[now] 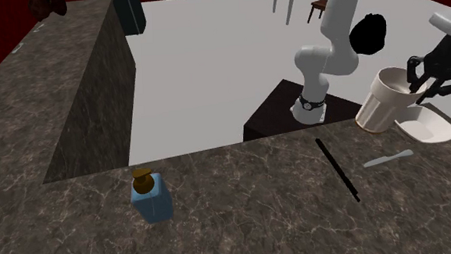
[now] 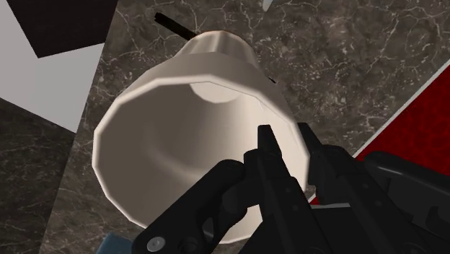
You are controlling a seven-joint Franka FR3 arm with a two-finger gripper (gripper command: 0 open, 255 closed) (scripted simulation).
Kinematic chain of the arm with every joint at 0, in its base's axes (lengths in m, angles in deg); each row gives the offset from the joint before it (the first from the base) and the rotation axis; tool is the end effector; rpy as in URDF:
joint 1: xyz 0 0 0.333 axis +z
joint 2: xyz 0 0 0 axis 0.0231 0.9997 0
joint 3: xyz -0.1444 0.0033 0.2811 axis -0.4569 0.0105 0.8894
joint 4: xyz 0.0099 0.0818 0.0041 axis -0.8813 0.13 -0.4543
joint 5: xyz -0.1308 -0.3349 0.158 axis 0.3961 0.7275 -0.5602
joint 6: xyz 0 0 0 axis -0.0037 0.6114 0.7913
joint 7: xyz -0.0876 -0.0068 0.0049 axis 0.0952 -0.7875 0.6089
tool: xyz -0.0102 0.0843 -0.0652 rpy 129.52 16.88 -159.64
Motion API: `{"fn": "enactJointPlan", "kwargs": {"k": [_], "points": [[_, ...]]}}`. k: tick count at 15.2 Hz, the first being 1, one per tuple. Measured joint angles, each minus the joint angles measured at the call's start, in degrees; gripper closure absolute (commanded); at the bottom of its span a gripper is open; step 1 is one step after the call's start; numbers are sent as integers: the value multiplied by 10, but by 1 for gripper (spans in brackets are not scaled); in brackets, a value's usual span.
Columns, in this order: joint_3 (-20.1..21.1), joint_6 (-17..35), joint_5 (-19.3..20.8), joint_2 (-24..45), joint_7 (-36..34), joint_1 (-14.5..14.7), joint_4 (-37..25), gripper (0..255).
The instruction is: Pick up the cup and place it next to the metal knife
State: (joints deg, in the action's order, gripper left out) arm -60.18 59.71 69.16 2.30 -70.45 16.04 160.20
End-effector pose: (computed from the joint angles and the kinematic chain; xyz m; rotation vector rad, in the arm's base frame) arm 0.3046 0.2975 0.6292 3.0576 -0.2325 0.0684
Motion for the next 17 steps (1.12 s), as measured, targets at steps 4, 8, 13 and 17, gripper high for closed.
{"fn": "enactJointPlan", "kwargs": {"k": [4, 8, 13, 17], "points": [[47, -4, -10, 20, -61, 14, -26, 255], [102, -9, -7, 65, -130, 23, -75, 255], [168, -19, 9, 122, -216, 37, -134, 255], [234, -27, 55, 208, -307, 57, -205, 255]]}}
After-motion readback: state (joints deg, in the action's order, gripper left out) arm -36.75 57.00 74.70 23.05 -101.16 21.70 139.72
